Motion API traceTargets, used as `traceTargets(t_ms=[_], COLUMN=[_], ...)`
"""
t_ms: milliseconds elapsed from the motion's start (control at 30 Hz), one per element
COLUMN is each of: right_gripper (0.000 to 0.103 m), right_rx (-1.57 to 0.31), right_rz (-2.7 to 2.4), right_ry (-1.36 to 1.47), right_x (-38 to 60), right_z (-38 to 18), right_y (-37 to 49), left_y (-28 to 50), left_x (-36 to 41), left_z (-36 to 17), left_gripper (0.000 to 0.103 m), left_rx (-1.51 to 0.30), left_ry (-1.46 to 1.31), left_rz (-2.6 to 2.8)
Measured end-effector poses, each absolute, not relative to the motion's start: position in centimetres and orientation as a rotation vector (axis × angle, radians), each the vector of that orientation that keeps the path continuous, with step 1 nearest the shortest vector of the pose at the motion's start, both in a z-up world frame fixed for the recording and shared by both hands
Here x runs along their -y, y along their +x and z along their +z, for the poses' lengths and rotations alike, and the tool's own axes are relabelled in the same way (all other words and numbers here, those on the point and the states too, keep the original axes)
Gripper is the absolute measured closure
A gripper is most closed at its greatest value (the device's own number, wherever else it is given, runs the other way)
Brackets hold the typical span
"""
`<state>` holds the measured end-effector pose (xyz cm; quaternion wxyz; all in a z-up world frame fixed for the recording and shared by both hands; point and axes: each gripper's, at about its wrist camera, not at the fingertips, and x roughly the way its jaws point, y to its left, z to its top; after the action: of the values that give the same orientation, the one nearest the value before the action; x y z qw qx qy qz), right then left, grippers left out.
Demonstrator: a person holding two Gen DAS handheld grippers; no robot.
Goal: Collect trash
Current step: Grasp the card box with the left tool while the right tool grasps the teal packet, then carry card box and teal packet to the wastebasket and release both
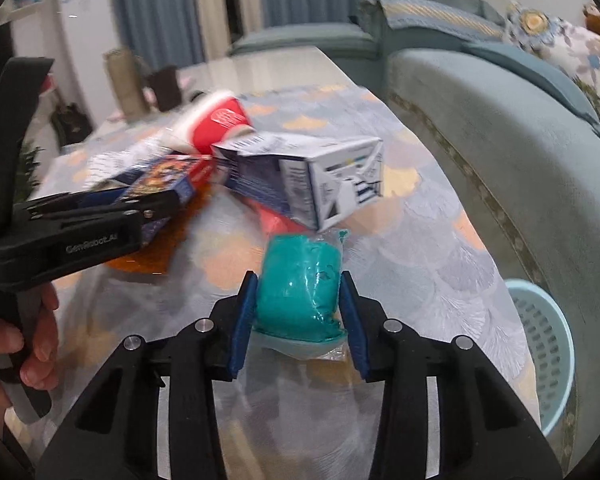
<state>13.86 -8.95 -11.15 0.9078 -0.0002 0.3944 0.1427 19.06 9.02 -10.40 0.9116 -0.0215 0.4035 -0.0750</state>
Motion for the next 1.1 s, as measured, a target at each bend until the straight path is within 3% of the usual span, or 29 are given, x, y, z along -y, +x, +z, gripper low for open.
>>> traceTargets(t_ms=[633, 1100], right_gripper=[0.066, 0.066], right_rx=[-0.612, -0.646], right_rz=[0.238, -0.051], right_ry=[0.139, 0.255], right_x=[17.6, 31.6], right_z=[-2.2, -4.0], right_y=[8.9, 6.5], left_y=[13.7, 13.9], left_x=[-2.7, 9.7], left_z=[-0.4, -1.9], left_gripper=[0.045, 0.045], left_rx=[-0.559, -0.612], left_ry=[-0.2, -0.174], left_rz=[-0.386, -0.556])
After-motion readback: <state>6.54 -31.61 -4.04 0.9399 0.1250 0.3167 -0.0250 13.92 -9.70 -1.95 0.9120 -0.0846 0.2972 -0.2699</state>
